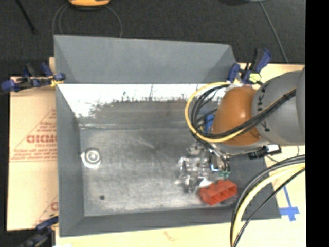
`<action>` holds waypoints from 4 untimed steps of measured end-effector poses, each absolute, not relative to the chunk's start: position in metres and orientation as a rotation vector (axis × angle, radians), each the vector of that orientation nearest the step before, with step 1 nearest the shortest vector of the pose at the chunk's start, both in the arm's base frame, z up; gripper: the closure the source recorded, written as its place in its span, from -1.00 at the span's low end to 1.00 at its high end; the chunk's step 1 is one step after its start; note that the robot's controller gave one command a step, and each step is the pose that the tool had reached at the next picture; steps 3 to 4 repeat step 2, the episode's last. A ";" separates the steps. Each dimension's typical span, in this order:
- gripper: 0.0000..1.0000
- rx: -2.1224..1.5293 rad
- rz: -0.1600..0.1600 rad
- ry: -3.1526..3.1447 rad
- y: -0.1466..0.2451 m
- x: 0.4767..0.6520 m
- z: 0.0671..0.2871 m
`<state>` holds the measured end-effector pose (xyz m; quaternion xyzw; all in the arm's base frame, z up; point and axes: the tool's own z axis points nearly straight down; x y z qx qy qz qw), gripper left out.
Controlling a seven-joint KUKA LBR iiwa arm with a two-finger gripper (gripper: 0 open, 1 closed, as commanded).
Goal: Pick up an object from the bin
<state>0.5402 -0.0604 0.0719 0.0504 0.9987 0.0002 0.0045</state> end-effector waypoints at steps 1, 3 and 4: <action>1.00 0.152 -0.002 3.122 -0.061 0.542 0.076; 1.00 -0.186 -0.005 3.128 -0.080 0.508 0.257; 1.00 -0.186 -0.005 3.128 -0.080 0.508 0.257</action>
Offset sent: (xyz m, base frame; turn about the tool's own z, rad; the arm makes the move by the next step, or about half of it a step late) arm 0.0000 0.0000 0.0000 0.0000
